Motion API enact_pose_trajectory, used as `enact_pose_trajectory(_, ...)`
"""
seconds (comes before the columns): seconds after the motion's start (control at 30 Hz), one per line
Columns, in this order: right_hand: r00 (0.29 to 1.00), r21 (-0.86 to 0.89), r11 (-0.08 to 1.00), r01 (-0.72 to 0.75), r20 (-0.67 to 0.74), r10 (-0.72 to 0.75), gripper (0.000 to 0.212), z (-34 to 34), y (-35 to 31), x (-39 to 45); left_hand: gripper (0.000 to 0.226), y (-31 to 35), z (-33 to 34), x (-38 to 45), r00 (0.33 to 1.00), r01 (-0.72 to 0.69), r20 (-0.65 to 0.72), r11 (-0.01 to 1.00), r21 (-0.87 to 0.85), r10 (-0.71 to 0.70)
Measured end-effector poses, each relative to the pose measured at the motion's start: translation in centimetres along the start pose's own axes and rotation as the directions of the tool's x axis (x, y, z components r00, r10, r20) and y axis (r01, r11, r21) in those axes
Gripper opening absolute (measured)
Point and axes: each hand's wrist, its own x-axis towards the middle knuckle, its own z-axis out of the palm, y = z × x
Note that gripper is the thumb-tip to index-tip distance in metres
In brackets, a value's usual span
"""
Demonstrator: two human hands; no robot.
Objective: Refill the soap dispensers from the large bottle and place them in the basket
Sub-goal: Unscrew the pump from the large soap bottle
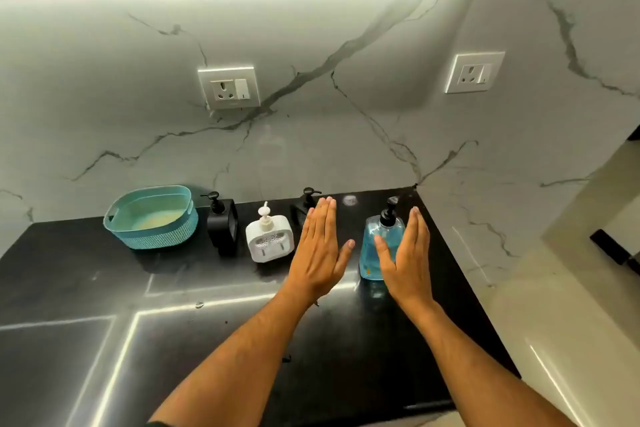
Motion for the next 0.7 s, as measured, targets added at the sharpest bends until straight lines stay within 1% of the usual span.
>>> enact_pose_trajectory(0.07,0.996,0.064,0.994,-0.083,0.039,0.081,0.091,0.2,1.3,0.6,0.082,0.1,1.6,0.3,0.997,0.033,0.063,0.999,-0.016,-0.032)
enact_pose_trajectory(0.13,0.986,0.109,0.986,-0.124,0.127,0.11,0.093,0.5,2.6,0.8,0.084,0.1,3.0,0.3,0.989,0.08,0.129,0.996,-0.026,-0.076)
enact_pose_trajectory(0.27,0.971,0.219,0.966,-0.135,0.225,0.084,0.093,0.8,4.2,1.4,0.087,0.7,5.4,0.5,0.971,0.133,0.215,0.982,-0.132,-0.103)
enact_pose_trajectory(0.4,0.952,0.338,0.922,-0.189,0.291,0.089,0.088,0.9,5.3,1.7,0.09,0.9,7.1,0.8,0.927,0.245,0.344,0.934,-0.259,-0.148)
enact_pose_trajectory(0.47,0.953,0.362,0.914,-0.185,0.294,0.076,0.086,0.9,5.7,2.0,0.088,1.2,7.4,1.4,0.925,0.263,0.354,0.908,-0.327,-0.141)
enact_pose_trajectory(0.57,0.954,0.389,0.902,-0.189,0.292,0.075,0.084,0.9,5.6,2.2,0.073,2.1,7.8,2.1,0.928,0.271,0.356,0.855,-0.443,-0.11)
enact_pose_trajectory(0.7,0.96,0.409,0.893,-0.188,0.268,0.08,0.084,1.1,5.1,2.1,0.066,2.4,8.2,2.2,0.932,0.297,0.333,0.832,-0.469,-0.145)
